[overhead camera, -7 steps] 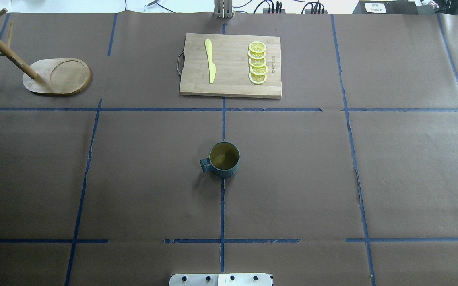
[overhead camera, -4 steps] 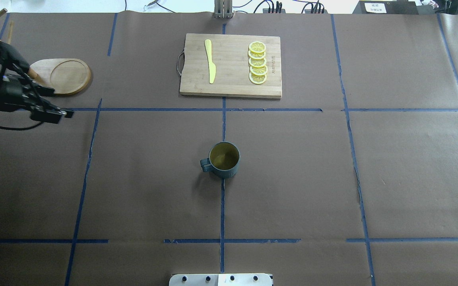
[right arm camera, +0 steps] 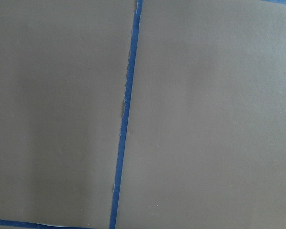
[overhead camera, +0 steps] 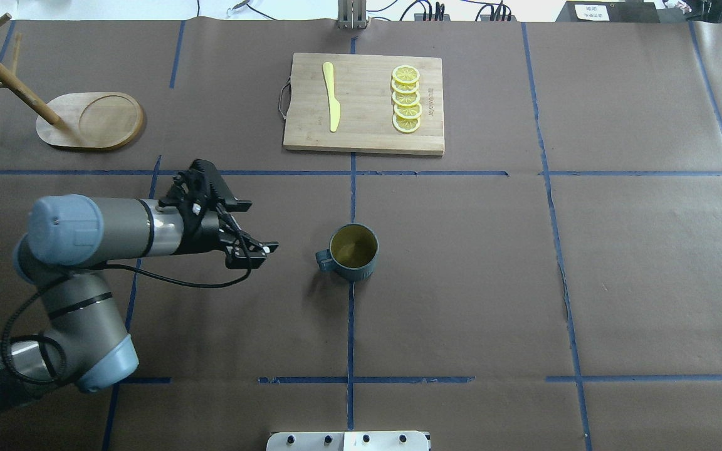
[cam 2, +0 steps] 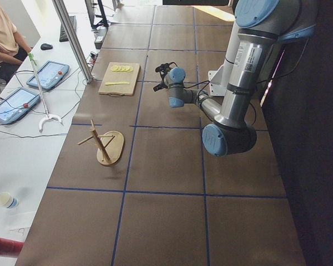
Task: Hang cup on storage rack
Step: 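Reach the left gripper toward the mug handle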
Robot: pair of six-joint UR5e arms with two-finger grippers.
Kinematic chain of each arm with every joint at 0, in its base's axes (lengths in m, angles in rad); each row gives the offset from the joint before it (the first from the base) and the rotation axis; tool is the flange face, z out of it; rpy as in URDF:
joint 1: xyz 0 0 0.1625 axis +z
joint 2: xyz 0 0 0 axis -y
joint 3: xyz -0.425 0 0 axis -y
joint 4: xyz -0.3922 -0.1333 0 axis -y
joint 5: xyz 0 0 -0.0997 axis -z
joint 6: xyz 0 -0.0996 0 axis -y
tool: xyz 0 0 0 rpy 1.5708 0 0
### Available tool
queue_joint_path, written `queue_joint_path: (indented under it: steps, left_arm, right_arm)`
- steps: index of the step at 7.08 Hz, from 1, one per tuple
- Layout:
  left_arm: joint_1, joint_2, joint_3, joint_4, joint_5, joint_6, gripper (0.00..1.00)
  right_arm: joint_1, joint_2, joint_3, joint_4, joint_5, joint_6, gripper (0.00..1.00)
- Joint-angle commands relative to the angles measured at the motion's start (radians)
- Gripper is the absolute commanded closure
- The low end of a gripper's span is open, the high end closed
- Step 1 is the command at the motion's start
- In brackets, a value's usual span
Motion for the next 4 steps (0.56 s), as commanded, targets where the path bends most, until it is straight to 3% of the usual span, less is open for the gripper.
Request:
queue_joint_path:
  steps: [1,3,4]
  left_arm:
    - [0.060,-0.107,0.075,-0.003,0.018,0.002,0.00]
    - [0.084,-0.124,0.104,-0.003,0.024,0.002,0.00]
    - [0.113,-0.140,0.133,-0.003,0.076,0.002,0.00]
  right_arm:
    - [0.000,0.001,-0.001,0.000,0.000,-0.001,0.00]
    - [0.000,0.001,-0.004,0.000,0.000,-0.001,0.00]
    - [-0.001,0.001,-0.009,0.000,0.000,-0.001,0.00]
